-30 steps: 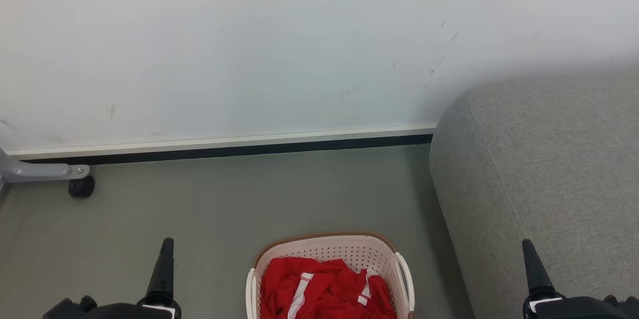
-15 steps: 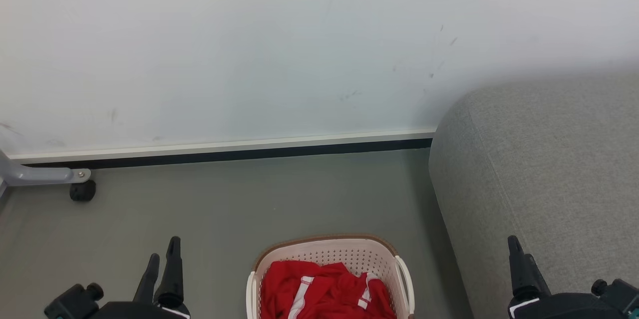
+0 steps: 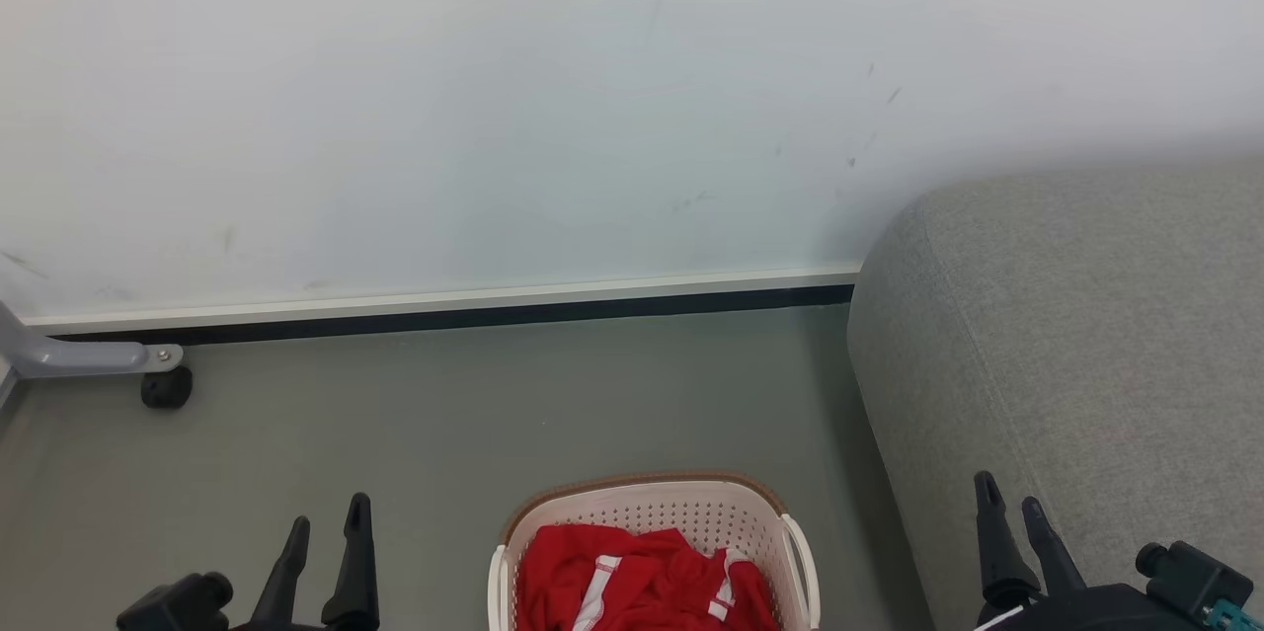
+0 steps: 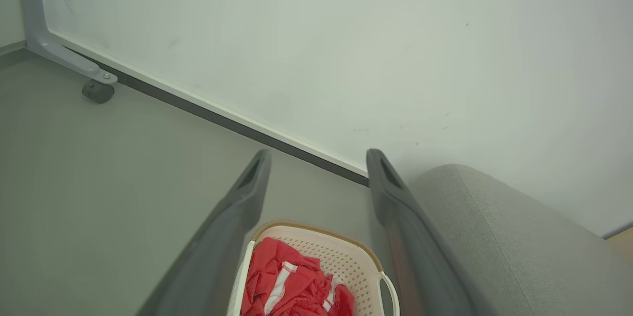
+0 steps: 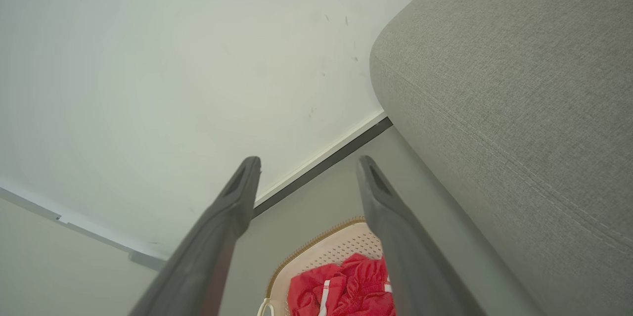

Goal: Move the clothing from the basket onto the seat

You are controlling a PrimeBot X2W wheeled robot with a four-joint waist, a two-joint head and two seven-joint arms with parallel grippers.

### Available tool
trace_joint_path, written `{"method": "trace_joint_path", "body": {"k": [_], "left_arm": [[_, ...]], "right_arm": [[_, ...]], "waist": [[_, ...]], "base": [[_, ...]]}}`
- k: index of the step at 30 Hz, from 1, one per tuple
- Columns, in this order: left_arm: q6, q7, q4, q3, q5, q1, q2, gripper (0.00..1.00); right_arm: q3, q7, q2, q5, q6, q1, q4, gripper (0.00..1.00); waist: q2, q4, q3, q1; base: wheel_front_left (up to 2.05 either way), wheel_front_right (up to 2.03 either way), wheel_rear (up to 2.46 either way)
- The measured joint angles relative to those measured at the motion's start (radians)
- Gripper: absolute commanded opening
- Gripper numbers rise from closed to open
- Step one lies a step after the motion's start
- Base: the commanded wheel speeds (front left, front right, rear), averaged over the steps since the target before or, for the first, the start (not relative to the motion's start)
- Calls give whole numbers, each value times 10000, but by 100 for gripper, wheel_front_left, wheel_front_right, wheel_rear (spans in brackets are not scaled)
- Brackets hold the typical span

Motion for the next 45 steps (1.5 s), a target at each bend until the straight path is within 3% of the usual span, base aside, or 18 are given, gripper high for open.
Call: {"method": "trace_joint_path", "body": {"k": [15,45], "left_arm": [[372,-522,-159,-221,2215,360,69,100],[907,-1513,-211,-468,5356,923,-2,100]], "right_arm": [[591,-491,-196,-2008,-343,183,-215,100],[1710,-1457,-527,-5505,-782,477,-485,100]], "waist": [[0,3,-144,0],[0,-32,-326,0]], "base": [[0,0,0],[0,0,0]]}}
